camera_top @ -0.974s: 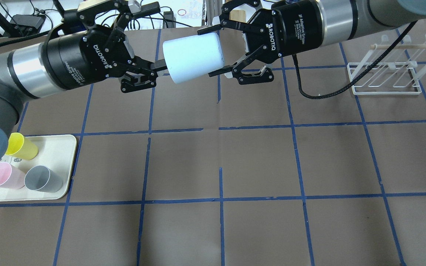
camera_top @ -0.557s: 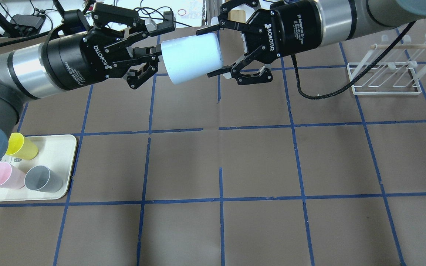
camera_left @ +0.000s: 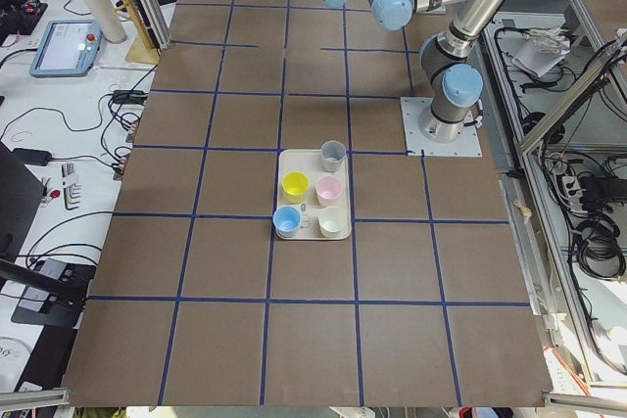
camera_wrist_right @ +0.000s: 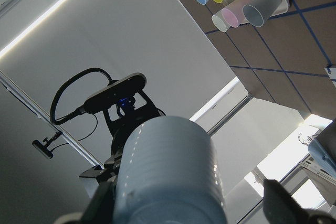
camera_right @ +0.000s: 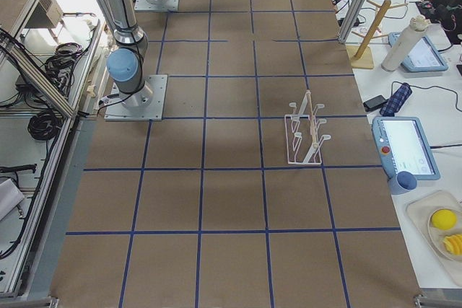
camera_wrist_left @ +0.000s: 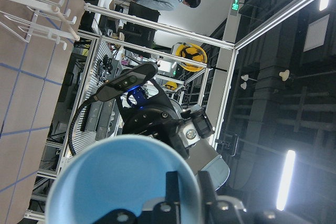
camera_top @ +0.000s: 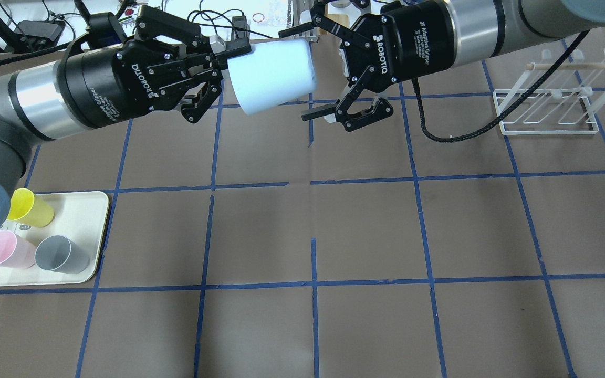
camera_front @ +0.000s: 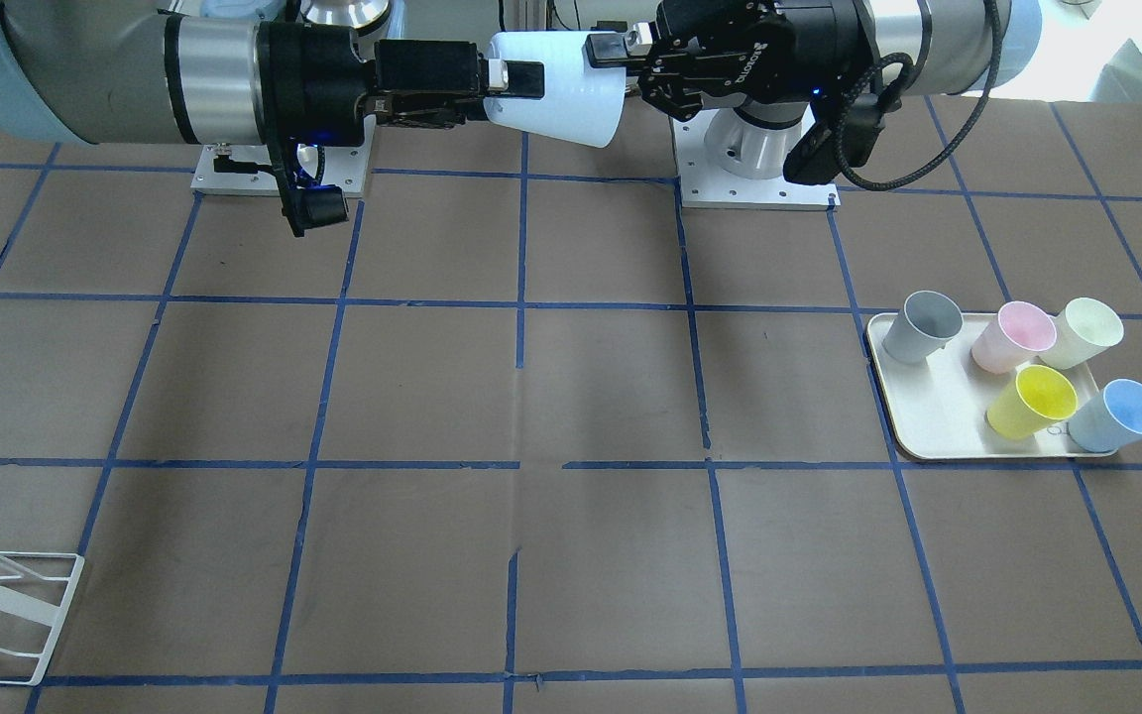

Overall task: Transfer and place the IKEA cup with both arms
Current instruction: 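Open and withdraw the right gripper while the left gripper carries the cup away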

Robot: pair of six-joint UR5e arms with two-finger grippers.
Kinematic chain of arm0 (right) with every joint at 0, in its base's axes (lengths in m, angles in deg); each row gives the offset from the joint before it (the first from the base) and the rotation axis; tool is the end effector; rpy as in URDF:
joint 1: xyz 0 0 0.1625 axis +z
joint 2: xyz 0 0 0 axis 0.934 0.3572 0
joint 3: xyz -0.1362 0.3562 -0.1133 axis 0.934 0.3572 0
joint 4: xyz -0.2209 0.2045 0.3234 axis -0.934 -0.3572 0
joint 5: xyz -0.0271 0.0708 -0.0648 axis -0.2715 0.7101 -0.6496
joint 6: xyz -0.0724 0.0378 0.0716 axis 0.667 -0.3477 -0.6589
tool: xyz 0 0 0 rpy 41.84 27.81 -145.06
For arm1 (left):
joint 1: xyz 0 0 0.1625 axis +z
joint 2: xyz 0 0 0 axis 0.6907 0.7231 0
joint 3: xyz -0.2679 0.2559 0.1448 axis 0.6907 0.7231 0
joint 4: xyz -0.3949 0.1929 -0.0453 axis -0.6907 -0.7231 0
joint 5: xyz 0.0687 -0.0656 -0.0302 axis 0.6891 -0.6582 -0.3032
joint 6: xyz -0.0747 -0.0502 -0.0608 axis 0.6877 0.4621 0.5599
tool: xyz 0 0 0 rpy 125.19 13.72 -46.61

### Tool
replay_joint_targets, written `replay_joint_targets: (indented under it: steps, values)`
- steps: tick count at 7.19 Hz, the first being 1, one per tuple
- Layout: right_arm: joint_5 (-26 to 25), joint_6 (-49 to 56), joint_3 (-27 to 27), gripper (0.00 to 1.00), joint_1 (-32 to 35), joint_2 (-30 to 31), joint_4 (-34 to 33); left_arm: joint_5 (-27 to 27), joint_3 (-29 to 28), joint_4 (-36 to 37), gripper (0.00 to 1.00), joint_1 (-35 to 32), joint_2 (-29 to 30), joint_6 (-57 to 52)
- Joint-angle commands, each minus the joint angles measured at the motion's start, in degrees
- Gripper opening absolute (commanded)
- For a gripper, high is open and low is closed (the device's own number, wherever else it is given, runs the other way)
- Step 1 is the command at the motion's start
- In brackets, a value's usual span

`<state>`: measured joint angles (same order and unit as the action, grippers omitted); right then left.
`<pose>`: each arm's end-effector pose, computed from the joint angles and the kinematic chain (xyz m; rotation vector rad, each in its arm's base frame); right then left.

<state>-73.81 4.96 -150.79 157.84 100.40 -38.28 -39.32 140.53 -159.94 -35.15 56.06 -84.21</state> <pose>0.2279 -0.5089 0.4614 0.4648 1.6962 0.6448 -0.1547 -0.4645 0.4563 0.3553 -1.4723 -0.0445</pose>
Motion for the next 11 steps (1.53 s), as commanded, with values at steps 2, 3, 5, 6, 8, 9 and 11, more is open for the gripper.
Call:
replay_joint_targets:
  steps: [2,3,5,6,8,9,11]
  values:
    - [0.0,-0.4,0.9,1.00,-0.4,-0.4,-1.0,1.5,-0.3,0.1,0.00,0.2,-0.9,2.8]
    - [0.1,-0.8,1.0,1.00,-1.1,-0.8,-3.2,5.1,-0.8,0.2,0.00,1.2,-1.4,5.7]
    - [-3.0,-0.7,0.9,1.00,-4.0,-0.8,-5.8,18.8,-2.2,4.3,0.00,3.3,-2.0,11.4]
    - [-10.4,-0.8,0.9,1.00,-5.3,-0.7,-10.5,26.9,-3.1,7.9,0.00,5.8,-1.9,14.0]
    - [-25.8,-4.3,0.5,1.00,-5.4,-0.3,-18.7,43.8,-6.7,9.5,0.00,7.8,0.1,12.5]
    - [-33.8,-6.8,0.2,1.00,-5.3,-0.3,-22.7,53.0,-8.5,9.2,0.00,7.8,1.2,8.1]
    - [-48.6,-9.7,0.1,1.00,-5.1,-0.4,-28.5,72.1,-8.9,8.9,0.00,7.9,3.7,-7.3]
